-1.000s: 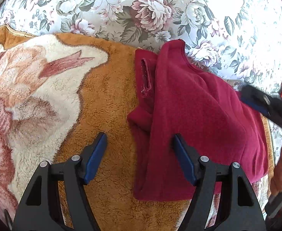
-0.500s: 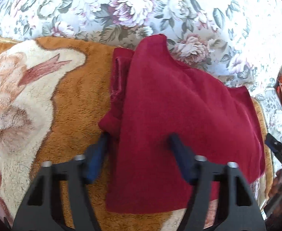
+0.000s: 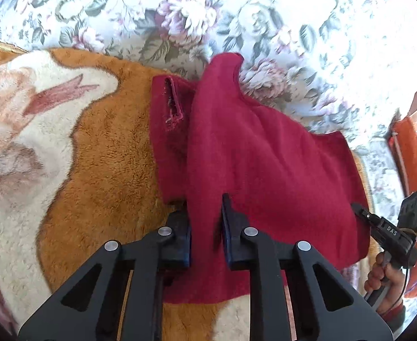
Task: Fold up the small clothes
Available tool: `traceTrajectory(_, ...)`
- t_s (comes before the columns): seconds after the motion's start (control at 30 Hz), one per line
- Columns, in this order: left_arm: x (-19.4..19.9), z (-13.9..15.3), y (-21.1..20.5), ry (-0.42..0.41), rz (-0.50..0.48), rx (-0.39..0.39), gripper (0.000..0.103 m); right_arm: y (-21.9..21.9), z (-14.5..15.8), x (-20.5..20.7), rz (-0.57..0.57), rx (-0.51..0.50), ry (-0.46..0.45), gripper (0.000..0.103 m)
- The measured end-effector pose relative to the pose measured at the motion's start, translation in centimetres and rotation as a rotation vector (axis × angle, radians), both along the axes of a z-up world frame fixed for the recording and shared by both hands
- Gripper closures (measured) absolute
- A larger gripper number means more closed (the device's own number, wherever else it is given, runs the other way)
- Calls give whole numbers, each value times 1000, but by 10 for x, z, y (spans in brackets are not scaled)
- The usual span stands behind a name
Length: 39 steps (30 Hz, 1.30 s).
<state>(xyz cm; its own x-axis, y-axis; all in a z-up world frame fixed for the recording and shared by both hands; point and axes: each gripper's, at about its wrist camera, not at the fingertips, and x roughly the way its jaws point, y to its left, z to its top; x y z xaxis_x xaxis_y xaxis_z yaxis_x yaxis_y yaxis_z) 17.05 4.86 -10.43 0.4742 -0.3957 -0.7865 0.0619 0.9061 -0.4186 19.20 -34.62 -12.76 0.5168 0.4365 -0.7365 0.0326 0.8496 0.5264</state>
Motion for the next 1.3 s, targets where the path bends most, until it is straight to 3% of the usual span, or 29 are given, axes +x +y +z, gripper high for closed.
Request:
traceTrajectory(0.13,-27,25,11,-26,-26,-21,91,-1,30,-12,13,109,-58,87)
traceTrajectory(0.3,-73,40,27,-19,-57,2,91,18,59,-45,93,145,-86,87)
traceTrajectory(0.4,-92,19,31,35,-39,36,91,23,50,-61,94,79,-56,85)
traceTrajectory(0.47,-99,7,37,61,9,79,89,22,31,-66,31,-2,37,81)
traceTrajectory(0.53,-104,3,46,66,34,58,83,18,30,-68,-16,-78,74,79)
traceTrajectory(0.63,-110,9,55,37,70,66,72,17,63,-73,-62,-113,-33,74)
traceTrajectory(0.7,-112,11,58,16,92,80,67,32,84,-72,-26,-83,-103,74)
traceTrajectory(0.77,-112,10,57,14,100,72,67,69,97,-60,107,-17,-148,74)
traceTrajectory(0.9,-111,6,51,13,96,81,67,155,94,-31,303,51,-129,74)
traceTrajectory(1.07,-109,5,55,13,101,63,63,272,69,16,471,-42,-92,74)
traceTrajectory(1.2,-108,1,58,9,89,71,58,324,49,49,496,-125,-90,74)
traceTrajectory(1.3,-107,-4,62,16,96,49,53,356,25,66,538,-194,-39,74)
